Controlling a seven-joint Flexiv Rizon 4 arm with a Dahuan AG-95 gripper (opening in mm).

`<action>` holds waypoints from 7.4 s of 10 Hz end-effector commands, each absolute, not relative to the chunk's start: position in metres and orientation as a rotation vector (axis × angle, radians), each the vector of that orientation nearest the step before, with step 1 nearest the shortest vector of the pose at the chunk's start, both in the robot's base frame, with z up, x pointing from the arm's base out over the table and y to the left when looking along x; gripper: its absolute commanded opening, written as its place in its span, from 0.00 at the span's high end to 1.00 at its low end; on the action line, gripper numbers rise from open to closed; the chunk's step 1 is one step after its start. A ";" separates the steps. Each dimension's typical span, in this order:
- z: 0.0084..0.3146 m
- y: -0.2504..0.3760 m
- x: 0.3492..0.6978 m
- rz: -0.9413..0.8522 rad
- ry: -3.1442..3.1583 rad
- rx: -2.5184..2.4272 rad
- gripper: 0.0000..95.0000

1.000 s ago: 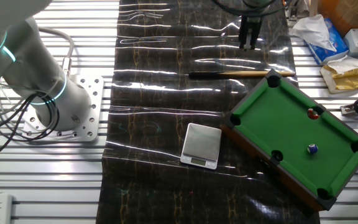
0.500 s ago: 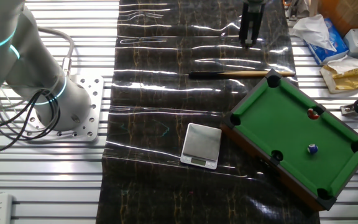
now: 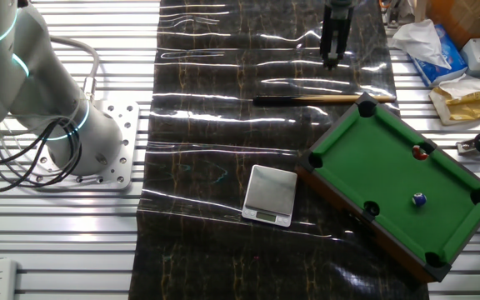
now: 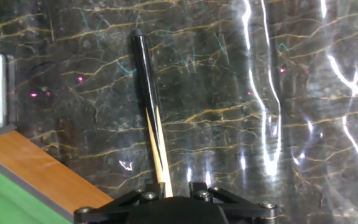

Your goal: Hit the pool ball

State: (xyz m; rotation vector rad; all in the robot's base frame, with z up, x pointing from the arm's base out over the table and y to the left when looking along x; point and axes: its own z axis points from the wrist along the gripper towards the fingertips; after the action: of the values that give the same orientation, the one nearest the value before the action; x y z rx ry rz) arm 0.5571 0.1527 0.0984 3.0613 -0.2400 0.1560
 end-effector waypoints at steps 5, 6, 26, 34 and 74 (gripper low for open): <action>0.098 0.152 0.556 0.159 -0.178 3.097 0.80; 0.097 0.152 0.556 0.159 -0.173 3.097 0.80; 0.027 0.125 0.542 0.180 -0.151 3.143 0.60; 0.015 0.129 0.539 0.179 -0.173 3.163 1.00; 0.150 0.108 0.582 0.361 -1.737 2.589 1.00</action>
State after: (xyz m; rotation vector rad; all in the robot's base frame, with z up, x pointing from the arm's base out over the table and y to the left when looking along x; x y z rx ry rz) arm 0.5796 0.1124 0.1459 2.6362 -1.6404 0.3530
